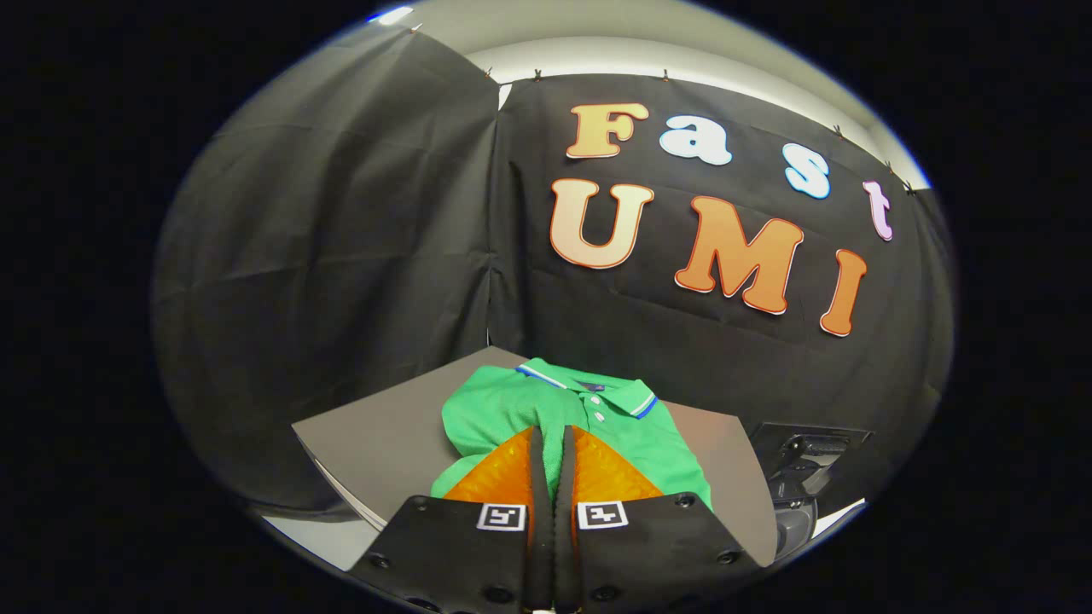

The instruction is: Put the clothes into the washing machine and then close the washing machine lid.

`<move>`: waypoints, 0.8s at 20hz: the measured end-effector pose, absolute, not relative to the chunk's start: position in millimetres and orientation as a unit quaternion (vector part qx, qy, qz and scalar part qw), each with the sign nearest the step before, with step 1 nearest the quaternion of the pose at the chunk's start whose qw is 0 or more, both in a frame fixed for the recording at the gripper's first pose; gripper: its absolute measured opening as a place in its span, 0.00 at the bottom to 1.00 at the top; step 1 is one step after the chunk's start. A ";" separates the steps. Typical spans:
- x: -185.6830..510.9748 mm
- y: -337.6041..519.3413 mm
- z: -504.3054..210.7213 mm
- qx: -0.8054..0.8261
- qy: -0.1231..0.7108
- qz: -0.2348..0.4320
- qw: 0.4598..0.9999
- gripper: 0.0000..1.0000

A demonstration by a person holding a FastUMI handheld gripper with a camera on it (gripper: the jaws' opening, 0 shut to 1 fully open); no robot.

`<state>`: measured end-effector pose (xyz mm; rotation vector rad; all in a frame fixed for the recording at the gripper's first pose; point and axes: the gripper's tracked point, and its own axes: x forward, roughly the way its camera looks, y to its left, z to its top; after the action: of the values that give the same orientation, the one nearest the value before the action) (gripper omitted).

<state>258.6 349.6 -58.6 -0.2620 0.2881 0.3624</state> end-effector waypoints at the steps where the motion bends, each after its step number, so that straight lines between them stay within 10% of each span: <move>1: 259.0 343.9 -50.1 -0.128 0.133 0.176 0.967 0.09; 16: 273.2 220.3 70.1 -0.092 0.066 0.108 0.988 0.08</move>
<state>273.2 220.3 70.1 -0.1856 0.1331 0.2165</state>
